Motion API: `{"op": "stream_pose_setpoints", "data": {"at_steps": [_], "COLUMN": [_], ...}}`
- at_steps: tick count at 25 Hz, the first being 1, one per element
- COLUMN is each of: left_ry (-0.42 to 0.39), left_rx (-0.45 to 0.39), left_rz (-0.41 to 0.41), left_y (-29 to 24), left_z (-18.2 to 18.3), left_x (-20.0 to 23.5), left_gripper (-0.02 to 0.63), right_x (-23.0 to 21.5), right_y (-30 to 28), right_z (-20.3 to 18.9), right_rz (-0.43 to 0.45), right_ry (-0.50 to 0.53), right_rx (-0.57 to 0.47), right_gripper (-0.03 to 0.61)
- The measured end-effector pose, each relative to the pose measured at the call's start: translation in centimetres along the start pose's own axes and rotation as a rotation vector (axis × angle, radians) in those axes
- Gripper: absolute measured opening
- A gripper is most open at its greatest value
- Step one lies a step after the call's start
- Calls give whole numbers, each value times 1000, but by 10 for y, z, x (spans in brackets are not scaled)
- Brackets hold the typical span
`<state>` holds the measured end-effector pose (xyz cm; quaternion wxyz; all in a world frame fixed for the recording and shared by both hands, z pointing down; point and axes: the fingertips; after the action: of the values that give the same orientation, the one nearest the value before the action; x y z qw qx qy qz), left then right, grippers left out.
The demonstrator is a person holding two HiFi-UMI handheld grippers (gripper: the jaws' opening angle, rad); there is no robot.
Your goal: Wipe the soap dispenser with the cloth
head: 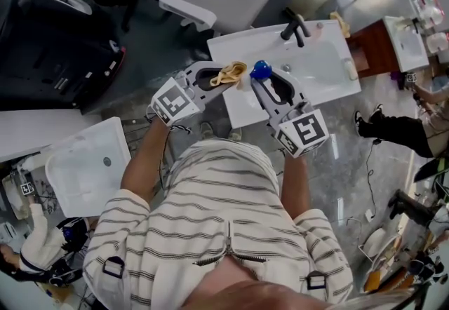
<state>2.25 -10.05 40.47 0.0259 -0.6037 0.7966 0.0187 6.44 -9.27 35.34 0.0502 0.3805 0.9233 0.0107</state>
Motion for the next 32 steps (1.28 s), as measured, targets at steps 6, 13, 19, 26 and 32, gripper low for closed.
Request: {"op": "stream_pose_setpoints", "data": {"at_steps": [6,13,19,26,32], "left_ry": [3,28,46,83,105], "left_rx": [-16,-17,-11,-29,-29], "left_rz": [-62,-99,-119,-140,-142], "left_y": [-3,-9,-12,-16,-15], "left_z": [2,-1,-8,-8,-14], "left_x": [2,2,2,-2,-5], "left_gripper": [87,86,86,86,86], "right_x": [7,15,24,28,30], "right_y": [0,-1,-1,3,4], "right_z": [3,2,1,10,14], "right_rz": [36,68,111,148,153], "right_ry": [6,3,-7,-48,-55], "right_rx": [-5,4,-7,-43,-56], "right_gripper": [126,126,126,126,126]}}
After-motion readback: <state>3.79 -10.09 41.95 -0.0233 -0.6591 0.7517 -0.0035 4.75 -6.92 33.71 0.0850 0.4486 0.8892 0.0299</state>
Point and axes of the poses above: the fingertips, and each gripper's own axes: y backward along the fingers, x to its left, z out of its top, and after that the axes turned 11 degrees about -x, right-handed
